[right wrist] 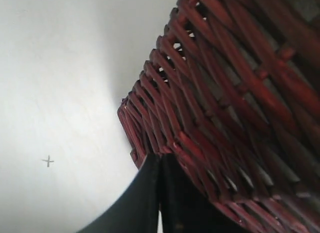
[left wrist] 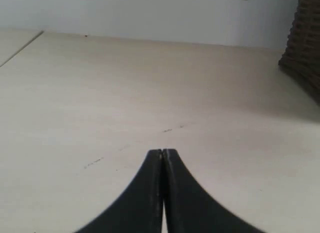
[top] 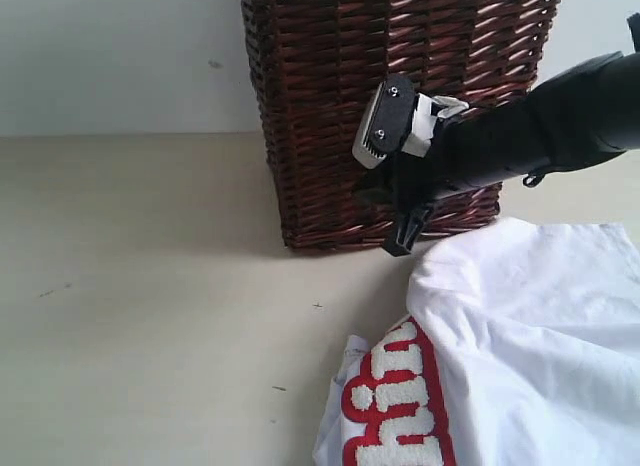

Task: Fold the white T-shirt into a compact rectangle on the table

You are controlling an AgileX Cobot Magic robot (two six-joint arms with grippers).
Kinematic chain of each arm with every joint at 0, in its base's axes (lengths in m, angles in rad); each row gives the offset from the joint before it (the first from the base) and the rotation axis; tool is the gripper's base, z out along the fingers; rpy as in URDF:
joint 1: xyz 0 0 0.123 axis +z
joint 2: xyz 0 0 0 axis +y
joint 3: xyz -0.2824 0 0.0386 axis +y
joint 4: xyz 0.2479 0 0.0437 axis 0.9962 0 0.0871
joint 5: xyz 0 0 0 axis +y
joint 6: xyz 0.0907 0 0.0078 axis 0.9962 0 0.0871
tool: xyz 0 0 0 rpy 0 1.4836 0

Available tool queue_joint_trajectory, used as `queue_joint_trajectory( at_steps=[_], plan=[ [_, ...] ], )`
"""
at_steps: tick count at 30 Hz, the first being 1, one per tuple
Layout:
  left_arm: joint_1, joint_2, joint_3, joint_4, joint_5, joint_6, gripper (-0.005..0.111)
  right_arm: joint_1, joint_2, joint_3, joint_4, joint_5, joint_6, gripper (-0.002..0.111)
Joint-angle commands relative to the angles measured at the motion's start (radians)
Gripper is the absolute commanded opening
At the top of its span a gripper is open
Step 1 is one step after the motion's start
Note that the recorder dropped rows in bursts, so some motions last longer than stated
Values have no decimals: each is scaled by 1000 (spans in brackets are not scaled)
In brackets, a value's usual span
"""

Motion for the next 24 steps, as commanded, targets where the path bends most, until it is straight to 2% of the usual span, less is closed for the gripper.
queue_joint_trajectory(
  at_steps=[1, 7, 13, 17, 21, 24],
  plan=[
    [-5, -7, -4, -3, -11, -1, 0, 1, 30, -43, 25, -19, -20, 0],
    [-5, -7, -4, -3, -11, -1, 0, 1, 89, -84, 96, -107, -20, 0],
    [-5, -7, -4, -3, -11, -1, 0, 1, 65, -112, 110, -63, -18, 0],
    [-5, -7, -4, -3, -11, -1, 0, 1, -32, -100, 74, 61, 117, 0],
    [-5, -7, -4, -3, -11, -1, 0, 1, -154, -80, -105, 279, 323, 0],
    [-5, -7, -4, -3, -11, -1, 0, 1, -211, -59, -274, 475, 395, 0]
  ],
)
